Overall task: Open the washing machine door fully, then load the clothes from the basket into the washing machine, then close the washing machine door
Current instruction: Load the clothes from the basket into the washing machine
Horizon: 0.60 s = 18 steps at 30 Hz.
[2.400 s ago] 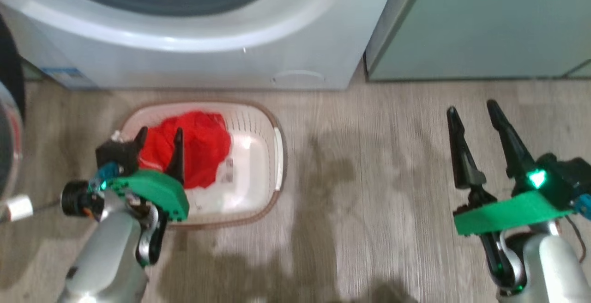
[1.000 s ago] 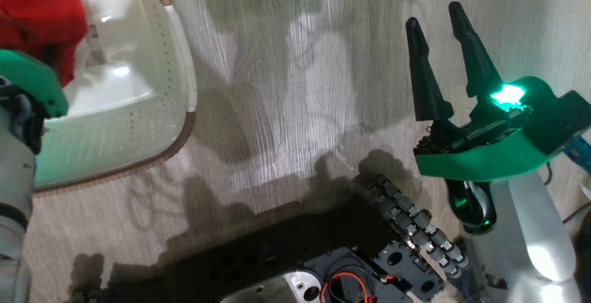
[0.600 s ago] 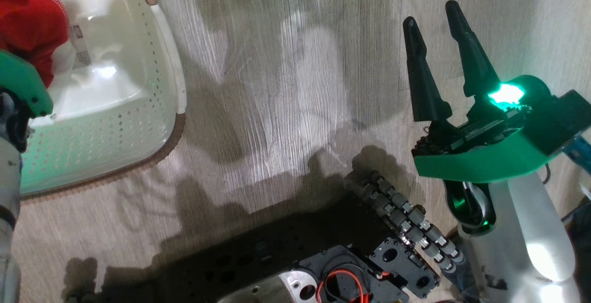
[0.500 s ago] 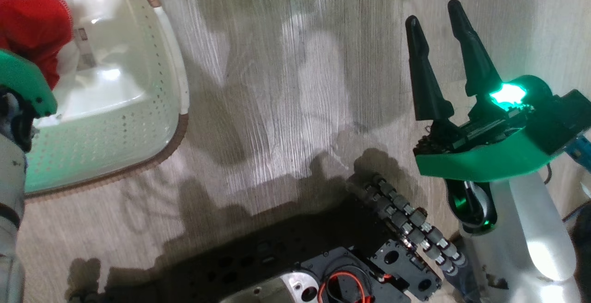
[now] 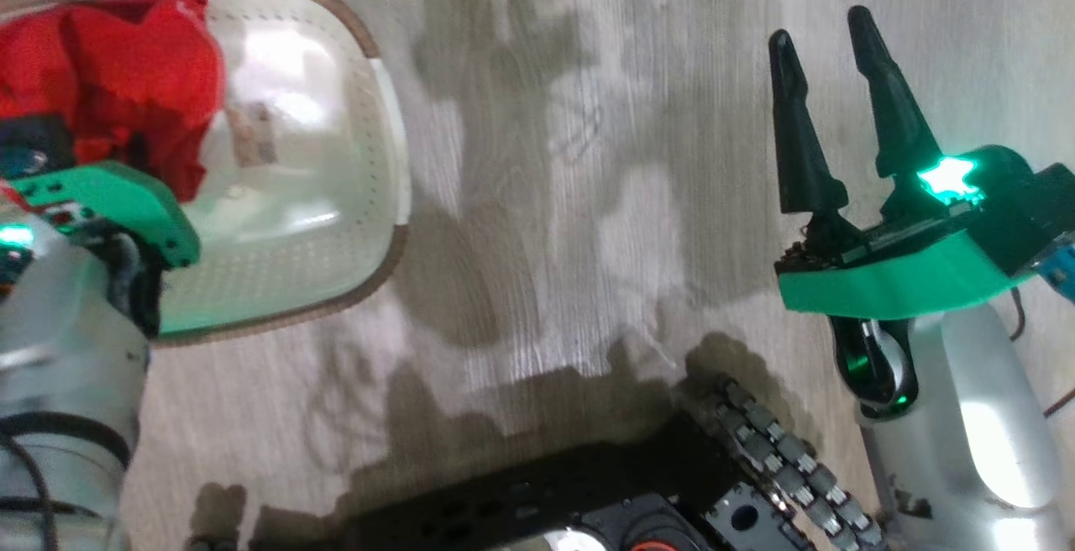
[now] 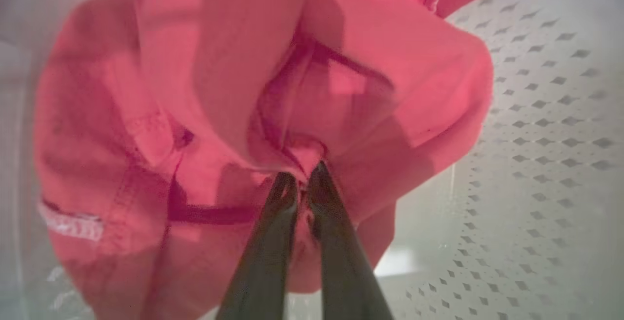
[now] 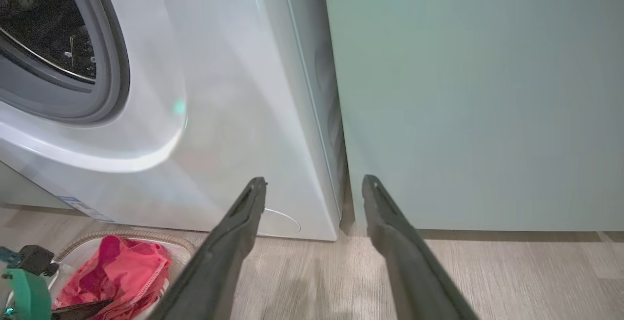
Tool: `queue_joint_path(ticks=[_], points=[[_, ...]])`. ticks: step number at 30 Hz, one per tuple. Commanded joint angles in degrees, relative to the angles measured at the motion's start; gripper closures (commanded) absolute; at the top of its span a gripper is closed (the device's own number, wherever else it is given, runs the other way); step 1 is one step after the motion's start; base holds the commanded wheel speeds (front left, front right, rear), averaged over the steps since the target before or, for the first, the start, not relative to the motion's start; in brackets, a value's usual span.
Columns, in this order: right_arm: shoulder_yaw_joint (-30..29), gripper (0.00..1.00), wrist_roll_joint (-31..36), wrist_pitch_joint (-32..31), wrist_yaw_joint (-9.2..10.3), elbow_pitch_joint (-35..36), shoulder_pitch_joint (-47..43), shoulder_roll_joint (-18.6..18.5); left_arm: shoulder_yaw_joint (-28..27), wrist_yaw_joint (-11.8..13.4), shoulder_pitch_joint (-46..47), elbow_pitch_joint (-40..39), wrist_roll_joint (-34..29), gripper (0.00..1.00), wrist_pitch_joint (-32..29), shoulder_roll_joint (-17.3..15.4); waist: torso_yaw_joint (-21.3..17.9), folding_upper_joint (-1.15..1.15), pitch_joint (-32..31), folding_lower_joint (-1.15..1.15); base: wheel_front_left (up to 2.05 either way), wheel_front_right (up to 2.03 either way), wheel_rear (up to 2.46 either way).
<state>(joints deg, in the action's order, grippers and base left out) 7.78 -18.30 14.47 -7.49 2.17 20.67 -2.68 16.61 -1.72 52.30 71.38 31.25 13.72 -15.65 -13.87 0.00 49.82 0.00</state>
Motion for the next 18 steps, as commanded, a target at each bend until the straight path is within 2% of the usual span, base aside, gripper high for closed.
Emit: queue_joint_path(ticks=[1,4,11,18], points=[[0.49,0.00,0.64,0.52,0.00,1.03,-2.60,-0.20,-1.28,-0.13,-2.65,-1.43,0.31,1.00,0.85,-1.29,2.47,0.00,-3.30,0.00,0.00,0.00,0.00],[-0.56,0.00,1.54,0.52,0.00,0.23,-2.98,-0.20,-1.88,0.29,-4.76,-5.21,0.16,1.00,1.21,-0.41,3.95,0.00,-6.00,0.00,0.00,0.00,0.00],[-2.64,0.00,3.32,0.52,0.00,-1.50,-3.93,-0.20,-5.81,3.11,-13.42,-22.81,-2.40,1.00,1.26,1.00,6.93,0.00,-12.22,0.00,0.00,0.00,0.00],[-4.29,0.00,4.25,-0.08,0.00,-2.36,-4.97,-0.20,-9.07,4.87,-22.25,-38.47,-5.85,1.00,1.27,2.27,8.68,0.00,-18.00,0.00,0.00,0.00,0.00]])
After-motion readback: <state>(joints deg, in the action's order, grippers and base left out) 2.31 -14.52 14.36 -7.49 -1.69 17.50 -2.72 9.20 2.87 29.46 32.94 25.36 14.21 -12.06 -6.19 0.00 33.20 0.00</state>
